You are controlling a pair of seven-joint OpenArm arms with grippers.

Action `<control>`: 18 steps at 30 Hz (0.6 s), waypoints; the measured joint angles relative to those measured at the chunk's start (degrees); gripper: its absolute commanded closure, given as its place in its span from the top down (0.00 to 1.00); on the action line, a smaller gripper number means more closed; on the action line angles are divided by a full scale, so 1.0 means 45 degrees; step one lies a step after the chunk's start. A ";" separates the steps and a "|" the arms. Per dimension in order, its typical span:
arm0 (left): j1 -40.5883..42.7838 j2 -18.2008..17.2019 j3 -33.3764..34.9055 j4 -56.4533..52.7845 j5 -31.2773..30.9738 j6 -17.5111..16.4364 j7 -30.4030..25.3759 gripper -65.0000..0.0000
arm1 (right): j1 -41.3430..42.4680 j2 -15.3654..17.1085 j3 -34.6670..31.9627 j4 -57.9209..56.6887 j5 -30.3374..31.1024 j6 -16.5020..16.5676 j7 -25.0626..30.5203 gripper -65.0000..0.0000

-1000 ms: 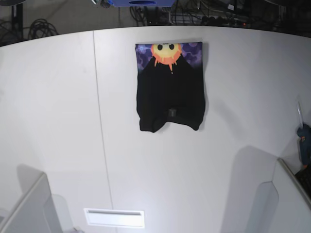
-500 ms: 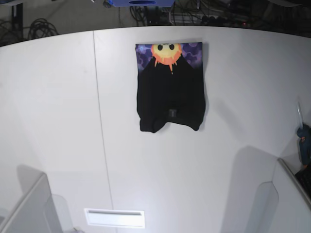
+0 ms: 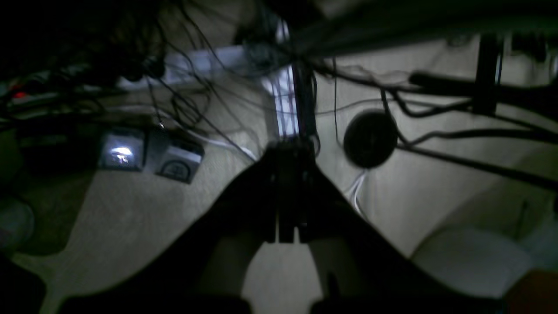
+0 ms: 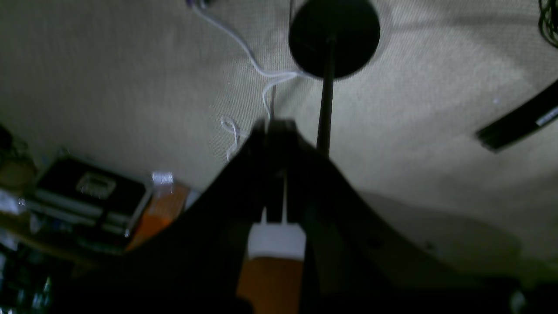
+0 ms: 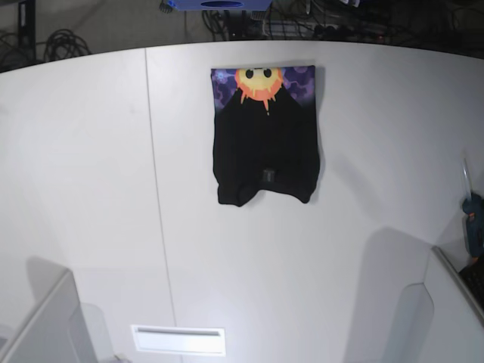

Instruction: Fold the T-shirt properly

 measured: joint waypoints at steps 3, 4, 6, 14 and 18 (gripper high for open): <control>-0.0641 0.0238 0.0000 0.0044 0.0185 0.0053 0.1239 0.00 | 0.0767 -0.0447 0.0000 -0.1433 0.0000 -0.0092 0.0835 0.00; -0.0806 0.0321 0.0000 0.0053 0.0185 0.0053 0.1336 0.00 | 0.0792 -0.0622 0.0005 -0.1535 0.0005 -0.0102 0.1069 0.00; -0.0884 0.0505 0.0000 0.0112 0.0126 0.0053 0.1331 0.00 | 0.0680 -0.0967 0.0097 -0.1554 0.0005 -0.0097 0.1651 0.00; -0.0544 0.0486 0.0010 0.0029 0.0277 0.0053 0.1569 0.00 | 0.0359 -0.1515 0.3730 -0.1617 -0.0019 -0.0058 0.2788 0.00; -0.0743 0.0510 0.0010 0.0068 0.0238 0.0049 0.1545 0.00 | 0.0437 -0.1350 0.4007 -0.1617 0.0005 -0.0058 0.2812 0.00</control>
